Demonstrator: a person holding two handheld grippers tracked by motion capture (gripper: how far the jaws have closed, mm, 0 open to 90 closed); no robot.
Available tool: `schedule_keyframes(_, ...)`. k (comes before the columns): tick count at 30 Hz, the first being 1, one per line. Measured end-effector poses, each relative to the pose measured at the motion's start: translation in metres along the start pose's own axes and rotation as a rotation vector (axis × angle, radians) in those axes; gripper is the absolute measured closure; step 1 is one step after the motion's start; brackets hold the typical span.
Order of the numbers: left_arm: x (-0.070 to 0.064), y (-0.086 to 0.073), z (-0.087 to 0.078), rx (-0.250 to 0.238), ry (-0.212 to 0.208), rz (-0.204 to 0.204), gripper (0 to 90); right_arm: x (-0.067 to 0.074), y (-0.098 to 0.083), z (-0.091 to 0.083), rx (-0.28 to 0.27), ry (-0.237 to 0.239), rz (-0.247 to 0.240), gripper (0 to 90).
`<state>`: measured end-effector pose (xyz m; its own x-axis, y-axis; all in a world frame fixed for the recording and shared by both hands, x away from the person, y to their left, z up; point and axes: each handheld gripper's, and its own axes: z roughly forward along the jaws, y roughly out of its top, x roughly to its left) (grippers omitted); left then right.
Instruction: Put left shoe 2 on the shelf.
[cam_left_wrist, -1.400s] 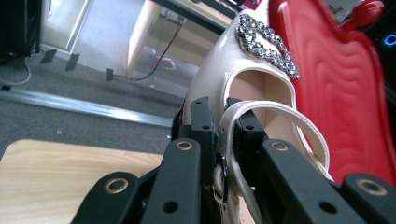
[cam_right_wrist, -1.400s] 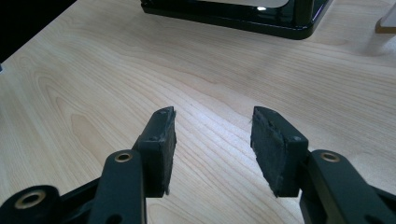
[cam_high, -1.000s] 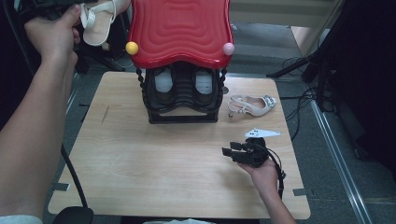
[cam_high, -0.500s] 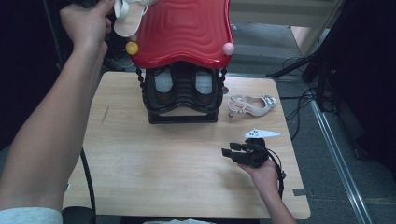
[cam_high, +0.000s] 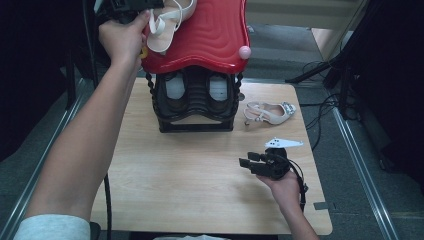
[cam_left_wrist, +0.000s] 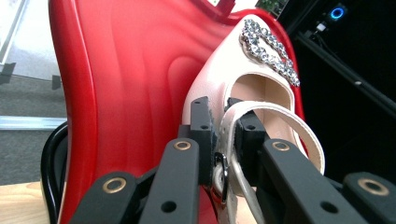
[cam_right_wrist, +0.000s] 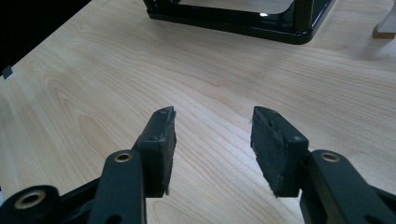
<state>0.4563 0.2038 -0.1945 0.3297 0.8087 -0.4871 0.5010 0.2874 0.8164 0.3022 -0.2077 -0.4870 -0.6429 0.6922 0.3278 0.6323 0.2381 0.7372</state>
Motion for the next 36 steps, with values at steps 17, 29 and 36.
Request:
schedule_keyframes(17,-0.001,-0.009,-0.004,0.061,-0.011,0.091,60.8,-0.003,0.001,-0.003,-0.016,-0.008,0.004,51.1)
schedule_keyframes(29,-0.005,-0.001,-0.025,0.079,-0.069,0.103,55.2,-0.003,0.002,-0.002,-0.014,-0.011,0.006,51.0)
schedule_keyframes(36,0.001,0.003,-0.037,0.085,-0.075,0.102,53.9,-0.003,0.002,-0.002,-0.011,-0.012,0.009,51.0)
